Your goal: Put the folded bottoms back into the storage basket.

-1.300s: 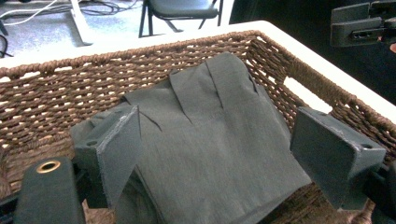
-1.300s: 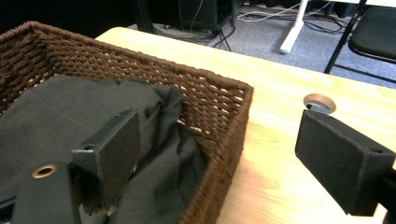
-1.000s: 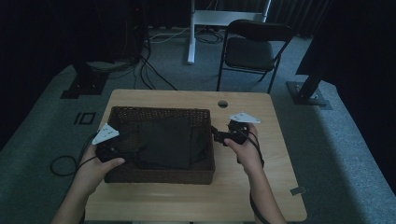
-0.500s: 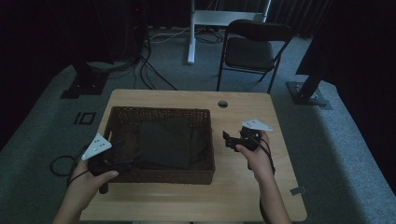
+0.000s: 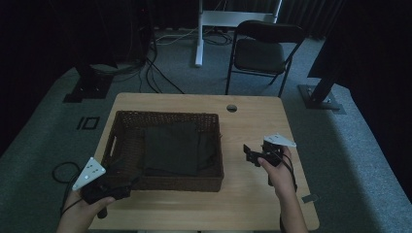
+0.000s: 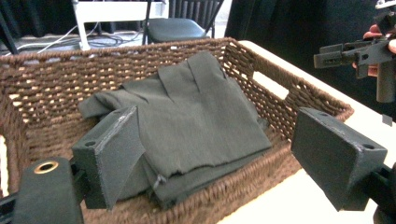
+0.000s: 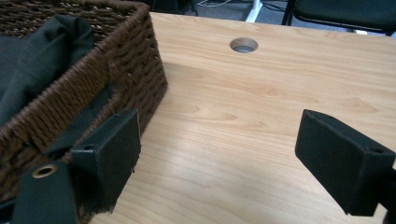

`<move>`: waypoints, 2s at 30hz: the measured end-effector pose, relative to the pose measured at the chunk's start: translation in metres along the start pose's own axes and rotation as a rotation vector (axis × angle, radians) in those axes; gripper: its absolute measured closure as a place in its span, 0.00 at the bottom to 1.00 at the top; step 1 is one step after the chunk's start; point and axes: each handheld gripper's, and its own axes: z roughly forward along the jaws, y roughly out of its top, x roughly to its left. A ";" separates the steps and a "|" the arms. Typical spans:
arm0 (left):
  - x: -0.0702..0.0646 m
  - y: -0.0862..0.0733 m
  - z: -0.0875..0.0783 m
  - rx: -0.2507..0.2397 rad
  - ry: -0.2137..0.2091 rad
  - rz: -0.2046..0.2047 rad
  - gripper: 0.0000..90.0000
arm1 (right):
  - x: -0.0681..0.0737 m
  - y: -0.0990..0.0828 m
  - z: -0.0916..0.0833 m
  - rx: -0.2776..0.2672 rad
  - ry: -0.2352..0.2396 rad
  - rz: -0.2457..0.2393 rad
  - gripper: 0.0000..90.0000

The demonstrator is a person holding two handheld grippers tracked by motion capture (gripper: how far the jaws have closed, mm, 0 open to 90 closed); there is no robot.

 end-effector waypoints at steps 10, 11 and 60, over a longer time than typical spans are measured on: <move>-0.009 -0.028 -0.008 0.005 -0.021 0.000 0.17 | -0.013 -0.019 -0.004 0.005 -0.017 0.031 0.15; -0.011 -0.033 -0.009 0.008 -0.018 -0.003 0.17 | -0.014 -0.020 -0.005 0.004 -0.020 0.033 0.15; 0.025 -0.147 0.030 0.204 0.282 -0.096 0.17 | -0.055 -0.104 0.004 0.197 -0.237 0.092 0.15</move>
